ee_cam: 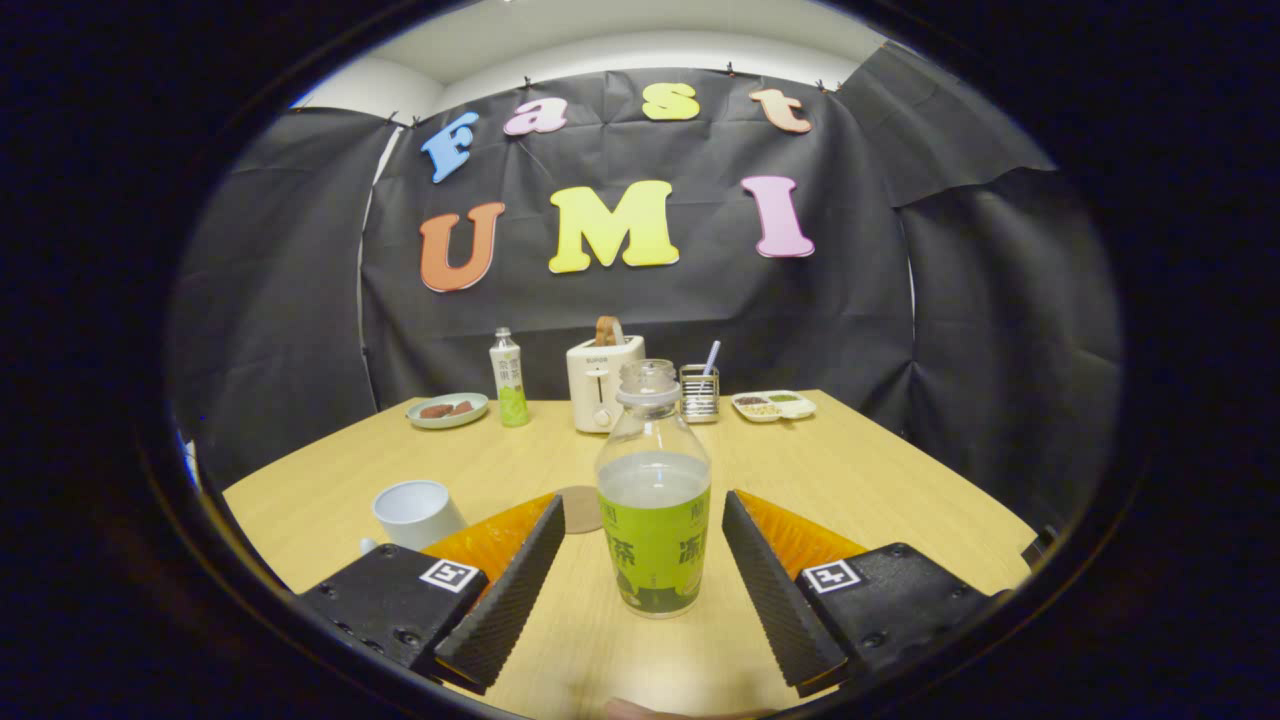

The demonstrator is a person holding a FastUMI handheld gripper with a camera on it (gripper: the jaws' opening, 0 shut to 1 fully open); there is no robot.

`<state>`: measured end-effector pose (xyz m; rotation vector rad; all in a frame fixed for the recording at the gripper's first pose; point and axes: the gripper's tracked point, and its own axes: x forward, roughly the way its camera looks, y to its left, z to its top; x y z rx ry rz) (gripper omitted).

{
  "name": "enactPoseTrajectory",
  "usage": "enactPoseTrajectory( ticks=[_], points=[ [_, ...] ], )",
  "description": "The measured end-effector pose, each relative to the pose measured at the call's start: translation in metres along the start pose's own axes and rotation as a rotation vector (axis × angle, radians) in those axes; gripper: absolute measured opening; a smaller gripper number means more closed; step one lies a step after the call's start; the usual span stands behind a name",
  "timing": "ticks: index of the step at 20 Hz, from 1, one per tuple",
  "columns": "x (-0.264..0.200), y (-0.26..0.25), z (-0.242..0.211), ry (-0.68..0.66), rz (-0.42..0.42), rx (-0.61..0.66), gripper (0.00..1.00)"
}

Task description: Take the bottle from table, then pour the juice into the cup, finally place the bottle on the coaster

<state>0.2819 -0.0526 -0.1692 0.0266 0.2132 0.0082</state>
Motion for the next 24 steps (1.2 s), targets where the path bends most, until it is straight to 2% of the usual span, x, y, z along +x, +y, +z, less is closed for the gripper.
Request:
enactPoseTrajectory(
  ticks=[5,9,12,24],
  points=[
    [0.034,-0.007,-0.002,0.056,-0.013,0.003,1.00],
    [0.039,-0.008,-0.002,0.054,0.005,0.018,0.97],
    [0.032,-0.011,-0.003,0.050,0.010,0.033,0.81],
    [-0.029,-0.017,0.018,0.080,-0.004,-0.071,0.81]
  ],
)
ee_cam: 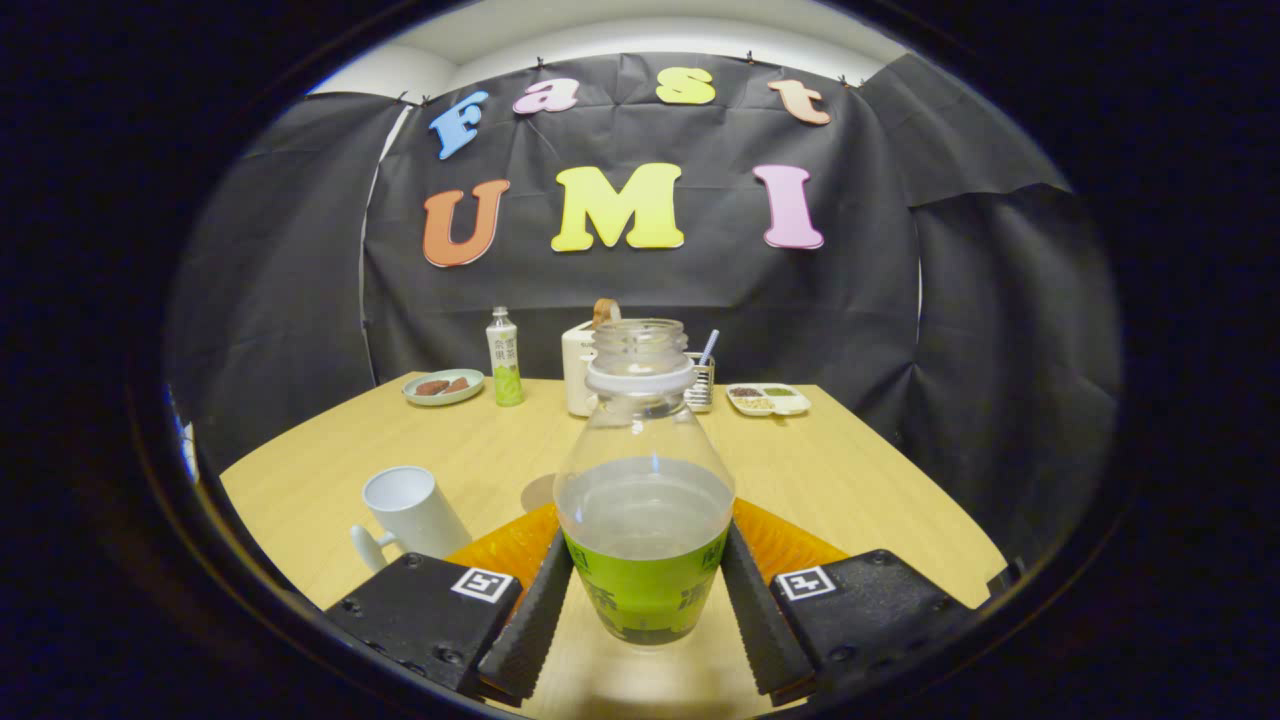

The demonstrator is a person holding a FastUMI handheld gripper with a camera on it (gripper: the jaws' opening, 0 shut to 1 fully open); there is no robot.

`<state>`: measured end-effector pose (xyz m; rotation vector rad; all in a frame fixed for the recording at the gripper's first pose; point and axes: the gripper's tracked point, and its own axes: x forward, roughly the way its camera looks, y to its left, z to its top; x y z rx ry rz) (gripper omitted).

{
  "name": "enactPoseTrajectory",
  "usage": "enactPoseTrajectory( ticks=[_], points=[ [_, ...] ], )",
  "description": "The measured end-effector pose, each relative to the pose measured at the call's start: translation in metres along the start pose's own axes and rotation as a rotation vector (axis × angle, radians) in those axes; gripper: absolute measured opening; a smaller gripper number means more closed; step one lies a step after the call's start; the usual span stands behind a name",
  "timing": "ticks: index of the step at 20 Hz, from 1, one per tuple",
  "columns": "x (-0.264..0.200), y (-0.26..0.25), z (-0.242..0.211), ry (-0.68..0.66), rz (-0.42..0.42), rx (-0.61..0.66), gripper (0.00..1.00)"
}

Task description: Take the bottle from table, then pour the juice into the cup, finally place the bottle on the coaster

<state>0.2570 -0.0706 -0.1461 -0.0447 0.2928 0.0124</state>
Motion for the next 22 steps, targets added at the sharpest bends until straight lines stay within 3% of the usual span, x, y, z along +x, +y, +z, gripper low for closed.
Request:
enactPoseTrajectory(
  ticks=[8,16,22],
  points=[
    [-0.016,-0.001,-0.007,0.135,-0.047,-0.148,0.81],
    [-0.010,-0.015,0.019,0.131,-0.248,-0.493,0.81],
    [-0.004,-0.018,0.059,0.026,-0.421,-0.786,0.81]
  ],
)
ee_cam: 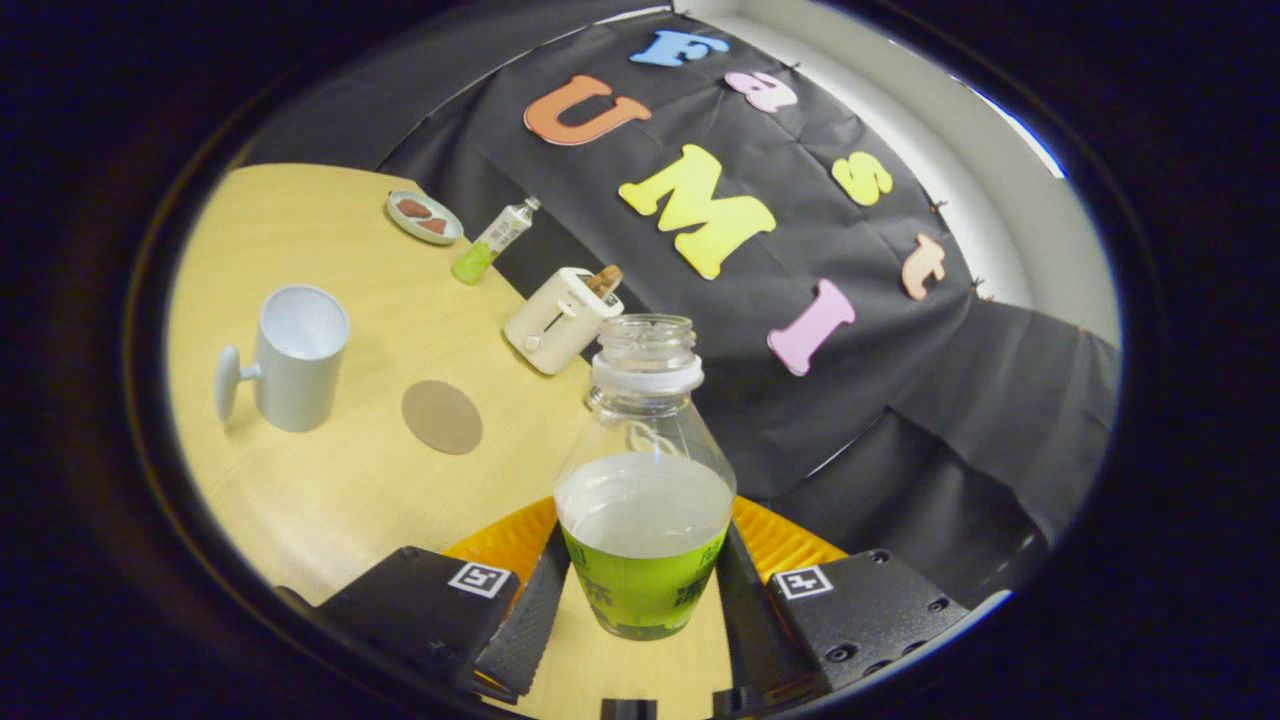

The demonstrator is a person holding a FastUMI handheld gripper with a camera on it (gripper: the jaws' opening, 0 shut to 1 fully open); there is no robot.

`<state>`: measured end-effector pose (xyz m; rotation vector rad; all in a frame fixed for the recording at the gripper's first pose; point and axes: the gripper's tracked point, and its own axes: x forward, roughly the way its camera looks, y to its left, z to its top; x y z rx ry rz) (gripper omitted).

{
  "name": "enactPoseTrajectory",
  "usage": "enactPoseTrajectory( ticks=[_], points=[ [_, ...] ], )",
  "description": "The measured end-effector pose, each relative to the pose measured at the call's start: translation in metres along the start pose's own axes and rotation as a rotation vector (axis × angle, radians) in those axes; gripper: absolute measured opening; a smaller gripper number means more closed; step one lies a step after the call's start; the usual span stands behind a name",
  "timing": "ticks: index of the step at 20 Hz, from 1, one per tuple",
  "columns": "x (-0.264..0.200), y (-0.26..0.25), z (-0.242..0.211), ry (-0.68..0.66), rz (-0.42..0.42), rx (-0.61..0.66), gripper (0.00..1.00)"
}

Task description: Take the bottle from table, then pour the juice into the cup, finally place the bottle on the coaster

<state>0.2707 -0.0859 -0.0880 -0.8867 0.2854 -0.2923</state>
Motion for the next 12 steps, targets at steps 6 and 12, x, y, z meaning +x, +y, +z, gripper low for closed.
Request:
enactPoseTrajectory(
  ticks=[6,12],
  points=[
    [0.008,0.000,0.022,-0.031,-0.087,-0.146,0.81],
    [0.013,0.007,0.042,-0.075,-0.172,-0.310,0.81]
  ],
)
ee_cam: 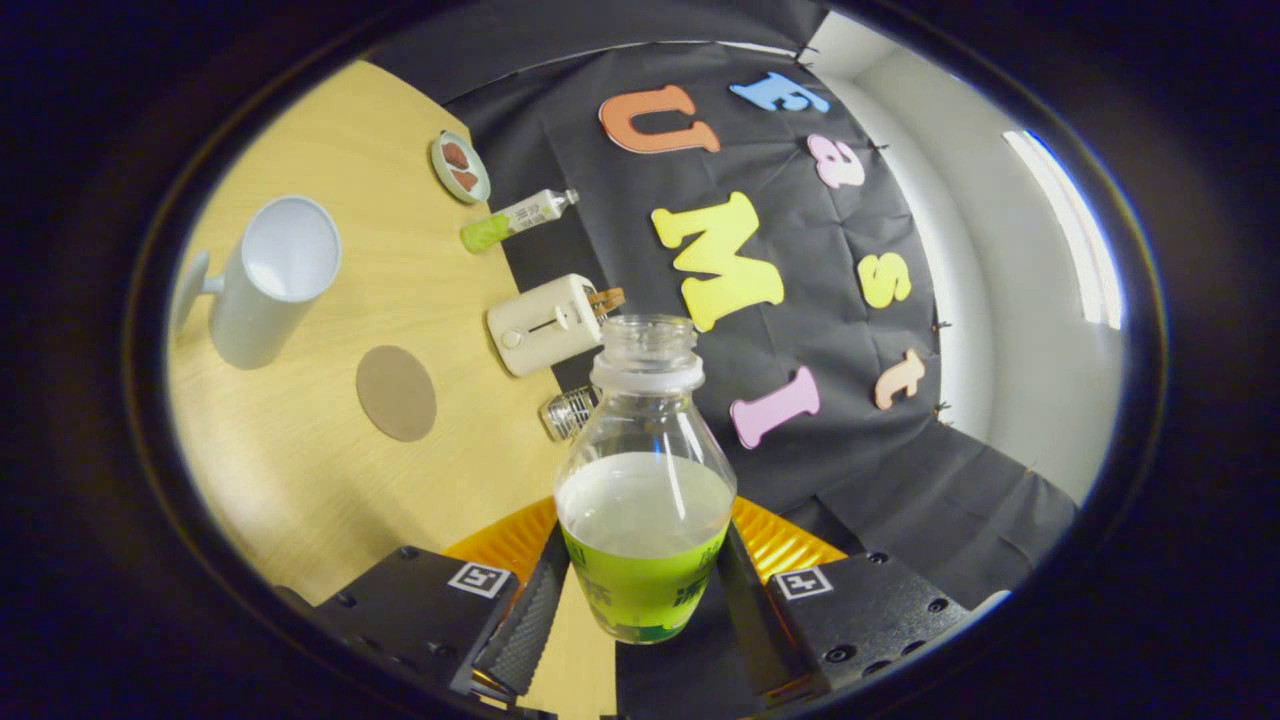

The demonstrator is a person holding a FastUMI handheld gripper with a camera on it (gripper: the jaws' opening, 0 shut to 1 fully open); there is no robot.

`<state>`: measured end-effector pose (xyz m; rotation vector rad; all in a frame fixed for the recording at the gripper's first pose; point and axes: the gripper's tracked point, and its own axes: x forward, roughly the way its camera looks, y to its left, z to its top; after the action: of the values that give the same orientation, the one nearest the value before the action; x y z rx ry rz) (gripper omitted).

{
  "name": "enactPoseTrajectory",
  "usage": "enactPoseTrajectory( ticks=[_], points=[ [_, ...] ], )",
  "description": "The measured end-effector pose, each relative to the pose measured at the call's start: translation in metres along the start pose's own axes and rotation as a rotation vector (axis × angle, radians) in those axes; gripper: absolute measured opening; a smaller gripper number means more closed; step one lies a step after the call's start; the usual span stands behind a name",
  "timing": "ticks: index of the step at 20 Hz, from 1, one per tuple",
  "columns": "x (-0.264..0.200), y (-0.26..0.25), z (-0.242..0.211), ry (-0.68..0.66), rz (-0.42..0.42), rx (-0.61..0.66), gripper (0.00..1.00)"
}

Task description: Take the bottle from table, then pour the juice into the cup, finally place the bottle on the coaster

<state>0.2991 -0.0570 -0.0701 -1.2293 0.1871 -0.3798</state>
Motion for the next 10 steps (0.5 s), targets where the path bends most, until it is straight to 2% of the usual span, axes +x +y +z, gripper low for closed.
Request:
enactPoseTrajectory(
  ticks=[10],
  points=[
    [-0.005,-0.005,0.046,-0.102,-0.113,-0.171,0.81]
  ],
)
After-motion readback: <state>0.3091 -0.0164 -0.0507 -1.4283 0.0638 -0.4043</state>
